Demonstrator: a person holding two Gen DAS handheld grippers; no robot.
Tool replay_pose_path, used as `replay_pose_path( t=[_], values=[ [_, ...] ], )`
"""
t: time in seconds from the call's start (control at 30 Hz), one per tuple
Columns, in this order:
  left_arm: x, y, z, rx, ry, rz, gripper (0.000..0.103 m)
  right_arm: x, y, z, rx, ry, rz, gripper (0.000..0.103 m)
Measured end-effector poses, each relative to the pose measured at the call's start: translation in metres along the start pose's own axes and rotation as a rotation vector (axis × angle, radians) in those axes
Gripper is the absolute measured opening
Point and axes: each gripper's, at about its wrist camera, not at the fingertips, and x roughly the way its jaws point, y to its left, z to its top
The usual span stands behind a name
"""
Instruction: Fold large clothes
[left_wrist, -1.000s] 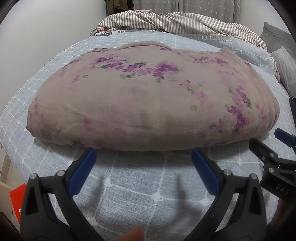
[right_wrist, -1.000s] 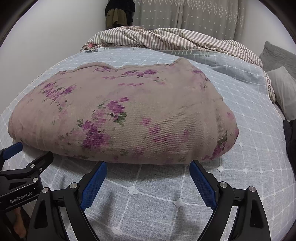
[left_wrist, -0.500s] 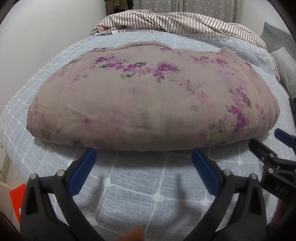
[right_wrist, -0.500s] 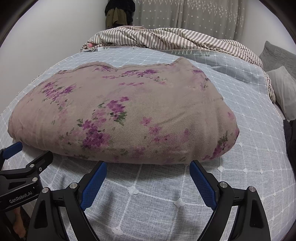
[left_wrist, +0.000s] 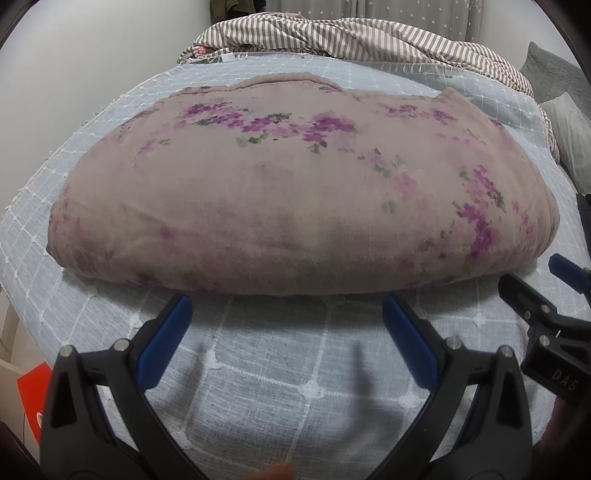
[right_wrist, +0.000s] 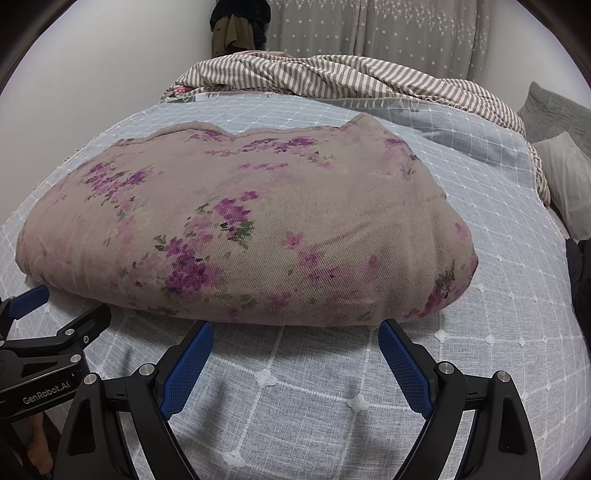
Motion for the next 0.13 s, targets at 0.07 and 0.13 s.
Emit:
replay_pose_path(
  t=[0.07,0.13],
  values=[
    [0.0000,-0.0002,-0.0005,0.001,0.000,0.000,0.102,0.0004,0.0002,-0.0002,-0.002,0.002,0.000,0.092],
    [-0.0002,-0.0010,-0.0008,0.006,0.004,-0.003,0.102,0.0005,0.0002,-0.0003,-0.004,0.002,0.001,0.092]
  ],
)
